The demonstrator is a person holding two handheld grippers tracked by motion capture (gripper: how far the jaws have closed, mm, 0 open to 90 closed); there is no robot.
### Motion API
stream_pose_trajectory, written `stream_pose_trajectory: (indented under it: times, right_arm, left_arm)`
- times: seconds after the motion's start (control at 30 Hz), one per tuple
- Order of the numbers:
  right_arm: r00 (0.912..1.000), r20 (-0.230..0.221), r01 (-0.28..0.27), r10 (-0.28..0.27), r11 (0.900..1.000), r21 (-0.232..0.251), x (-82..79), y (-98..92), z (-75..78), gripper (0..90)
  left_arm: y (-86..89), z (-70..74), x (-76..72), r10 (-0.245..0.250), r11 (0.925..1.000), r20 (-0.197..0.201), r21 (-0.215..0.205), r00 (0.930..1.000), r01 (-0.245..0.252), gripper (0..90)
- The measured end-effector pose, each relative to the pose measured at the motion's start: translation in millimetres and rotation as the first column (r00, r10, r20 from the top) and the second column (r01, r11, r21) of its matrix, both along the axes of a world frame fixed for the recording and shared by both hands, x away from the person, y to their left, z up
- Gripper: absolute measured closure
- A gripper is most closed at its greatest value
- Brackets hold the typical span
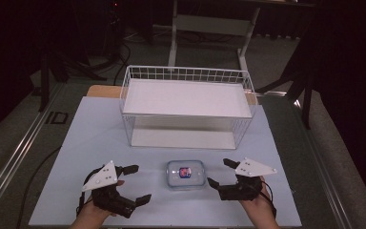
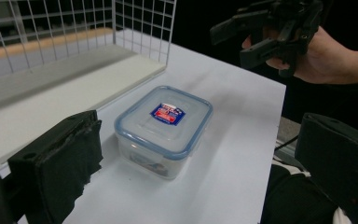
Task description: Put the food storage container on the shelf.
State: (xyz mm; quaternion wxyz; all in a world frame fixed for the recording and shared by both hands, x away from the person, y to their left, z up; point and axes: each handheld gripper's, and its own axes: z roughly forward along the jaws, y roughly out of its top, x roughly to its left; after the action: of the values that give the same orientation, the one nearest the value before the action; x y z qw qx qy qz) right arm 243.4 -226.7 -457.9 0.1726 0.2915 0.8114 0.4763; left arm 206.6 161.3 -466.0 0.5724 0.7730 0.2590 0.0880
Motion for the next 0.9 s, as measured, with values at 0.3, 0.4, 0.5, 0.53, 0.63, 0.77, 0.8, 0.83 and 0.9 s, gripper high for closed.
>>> stream_pose_trajectory:
  times: [0.3,0.4,0.5,0.53,0.63,0.77,0.8,0.83,0.9]
  right_arm:
    - [0.9998,-0.014,-0.012,0.013,0.999,0.03,7.6,4.5,2.3,19.0]
    - [0.9989,-0.047,0.007,-0.005,0.999,0.038,16.0,7.3,1.0,16.6]
    - [0.9911,-0.133,0.013,-0.007,0.999,0.043,25.0,9.5,-1.2,14.2]
    - [0.9859,-0.164,0.039,-0.033,0.999,0.03,28.3,10.8,-2.6,14.1]
    - [0.9582,-0.284,0.044,-0.037,0.999,0.017,39.1,13.8,-8.7,12.4]
    - [0.9116,-0.409,0.072,-0.043,0.996,0.057,52.5,15.6,-22.6,11.6]
    - [0.8964,-0.442,0.075,-0.038,0.995,0.066,55.6,15.6,-25.5,11.6]
    - [0.8793,-0.473,0.102,-0.054,0.992,0.076,58.5,15.5,-28.2,12.3]
    - [0.8484,-0.528,0.111,-0.042,0.989,0.099,64.1,14.9,-33.1,13.2]
  left_arm:
    - [-19.6,2.7,23.1,0.013,0.9999,-0.089,0.01,0.996,-0.013,1.4]
    - [-28.1,0.3,33.7,0.013,0.9993,-0.137,0.037,0.9905,-0.008,1.4]
    - [-35.5,-4.4,45.3,0.034,0.9991,-0.221,0.034,0.9747,-0.027,1.5]
    - [-37.6,-8.9,51.9,0.062,0.9981,-0.277,0.012,0.9589,-0.061,1.5]
    - [-38.8,-17.5,61.8,0.112,0.9923,-0.363,-0.01,0.9252,-0.124,1.5]
    - [-42.7,-29.6,69.7,0.134,0.9887,-0.431,-0.001,0.8924,-0.15,2.1]
    - [-44.4,-32.5,71.3,0.136,0.9888,-0.451,0.007,0.8821,-0.149,2.1]
    - [-46.0,-35.0,72.6,0.145,0.9873,-0.469,0.013,0.871,-0.158,2.1]
    - [-47.3,-37.5,74.3,0.144,0.9873,-0.493,0.014,0.8582,-0.158,2.2]
